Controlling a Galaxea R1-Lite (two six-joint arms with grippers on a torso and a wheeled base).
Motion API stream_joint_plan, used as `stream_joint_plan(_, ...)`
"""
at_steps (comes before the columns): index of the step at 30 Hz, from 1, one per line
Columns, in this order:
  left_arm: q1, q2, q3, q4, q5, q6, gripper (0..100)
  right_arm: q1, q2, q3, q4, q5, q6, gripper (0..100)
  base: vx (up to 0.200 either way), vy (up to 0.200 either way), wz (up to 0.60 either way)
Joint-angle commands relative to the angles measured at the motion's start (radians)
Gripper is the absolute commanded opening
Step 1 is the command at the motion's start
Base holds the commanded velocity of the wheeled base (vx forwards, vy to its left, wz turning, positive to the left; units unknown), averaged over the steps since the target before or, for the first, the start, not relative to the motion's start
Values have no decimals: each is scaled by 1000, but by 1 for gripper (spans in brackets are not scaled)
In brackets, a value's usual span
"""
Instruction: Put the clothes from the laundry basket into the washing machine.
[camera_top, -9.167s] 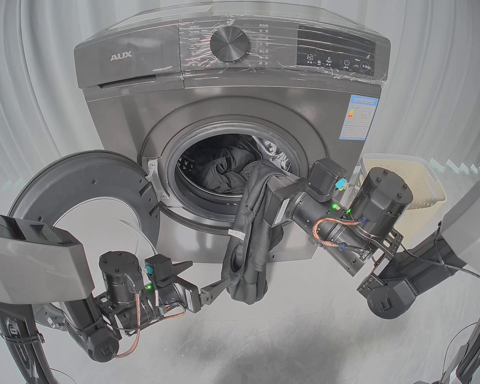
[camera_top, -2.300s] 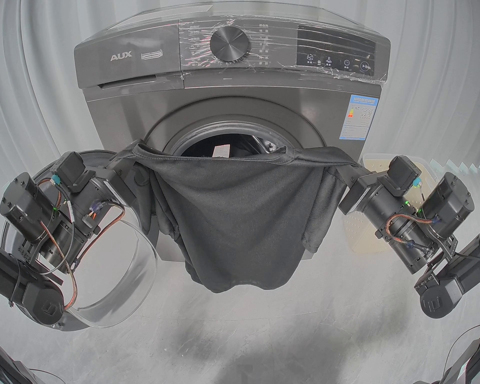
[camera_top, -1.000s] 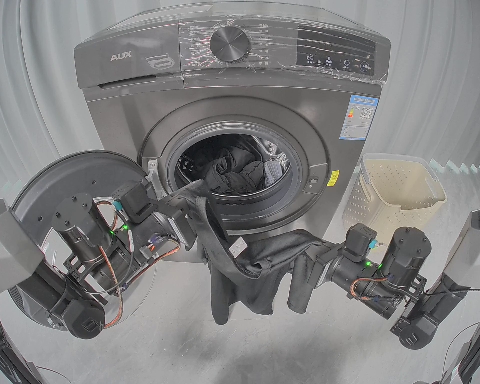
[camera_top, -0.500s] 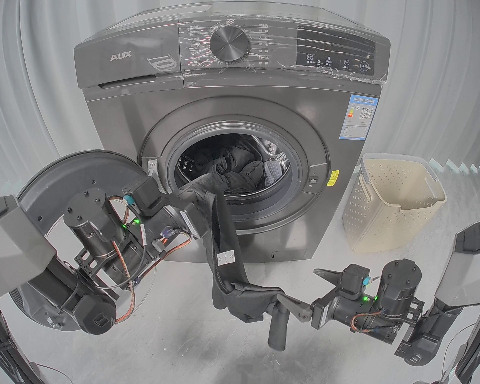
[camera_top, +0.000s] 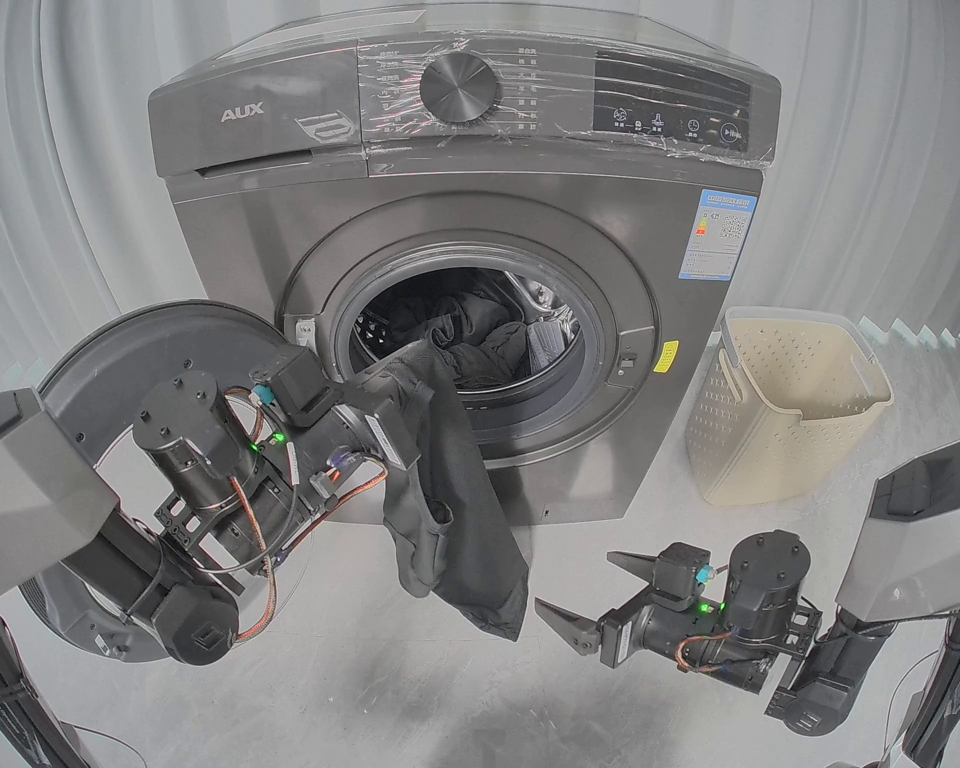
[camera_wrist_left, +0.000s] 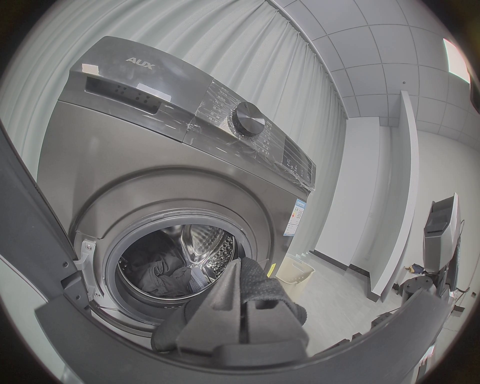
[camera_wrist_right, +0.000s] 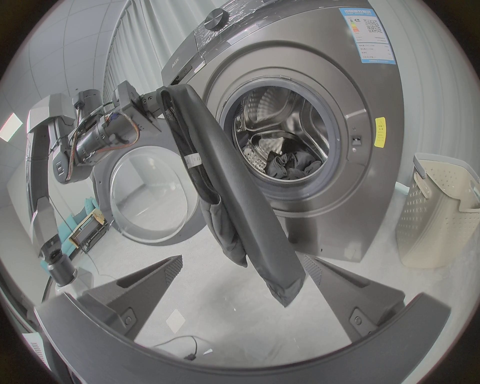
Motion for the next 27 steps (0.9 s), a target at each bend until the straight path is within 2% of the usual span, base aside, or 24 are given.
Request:
stream_joint_plan(1, 0, -1, -2, -1, -1, 0, 0, -9, 58, -113, 0, 4, -3, 100, 0, 0, 0)
stream_joint_plan(5, 0, -4, 0, -1, -1, 0, 0, -9, 96, -189, 2, 20, -6, 100, 0, 0, 0)
stream_joint_plan(10, 0, -2, 3, -1, -1, 1, 0, -7, 138, -236, 2, 40, -35, 100, 0, 0, 0)
stream_joint_plan(16, 0, -1, 6, -1, -1, 1, 0, -4, 154, -299, 0, 87, -35, 100, 0, 0, 0)
stream_joint_plan(23, -2, -1, 7, -1, -1, 3, 0, 34, 141, -293, 0, 87, -37, 100, 0, 0, 0)
stream_joint_plan(27, -14, -2, 6, -1, -1, 4, 0, 22, 177, -330, 2, 79, -47, 100, 0, 0, 0)
